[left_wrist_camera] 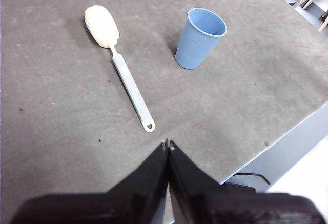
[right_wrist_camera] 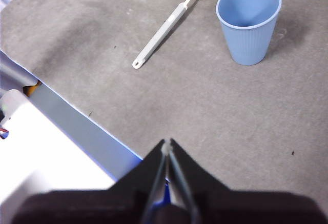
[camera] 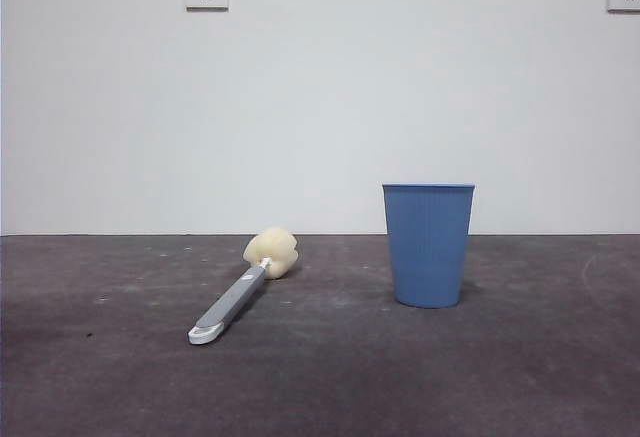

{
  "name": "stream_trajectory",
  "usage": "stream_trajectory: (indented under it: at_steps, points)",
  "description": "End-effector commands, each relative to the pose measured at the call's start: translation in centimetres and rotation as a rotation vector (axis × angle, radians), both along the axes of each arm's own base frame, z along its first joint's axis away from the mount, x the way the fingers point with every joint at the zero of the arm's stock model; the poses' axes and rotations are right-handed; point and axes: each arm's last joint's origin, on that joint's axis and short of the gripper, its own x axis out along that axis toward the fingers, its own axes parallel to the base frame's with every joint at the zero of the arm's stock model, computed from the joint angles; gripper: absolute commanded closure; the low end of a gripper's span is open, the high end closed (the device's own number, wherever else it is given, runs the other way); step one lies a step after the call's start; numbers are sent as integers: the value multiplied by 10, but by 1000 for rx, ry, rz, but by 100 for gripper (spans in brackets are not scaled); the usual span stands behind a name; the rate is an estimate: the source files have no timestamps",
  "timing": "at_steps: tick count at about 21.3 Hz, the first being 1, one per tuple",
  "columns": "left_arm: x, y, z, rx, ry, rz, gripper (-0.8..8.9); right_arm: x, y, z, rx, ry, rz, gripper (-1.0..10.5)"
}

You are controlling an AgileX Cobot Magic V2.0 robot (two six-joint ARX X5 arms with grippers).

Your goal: Pick up the cup brush,pick up the cup,insert the brush into the cup,clean the cup,put the cup brush back,put the cup back to the fixed position on the table

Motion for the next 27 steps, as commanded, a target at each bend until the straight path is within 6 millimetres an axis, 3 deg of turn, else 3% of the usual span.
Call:
stream_trajectory:
  at_steps: [1,2,3,10,16,19,23,27]
  points:
    - [0,0,2,4,-11,0,519,0,0,1,5,-2,-6,615]
    - [0,0,2,3,-9,1,355,0,0,1,7,0,-8,461]
    - [0,0,2,3,-10,1,263,0,0,1,8,2,-9,345]
    - [11,0,2,-22,35,46,266,1,0,1,13,9,-16,348]
    - [44,-12,6,11,99,42,266,1,0,1,17,14,-20,348]
    - [70,-33,6,72,134,28,266,1,0,1,17,16,-20,348]
    - [105,-76,-4,186,177,63,283,1,0,1,21,22,-25,348]
    - [141,-124,-33,280,222,71,283,1,0,1,26,28,-31,348]
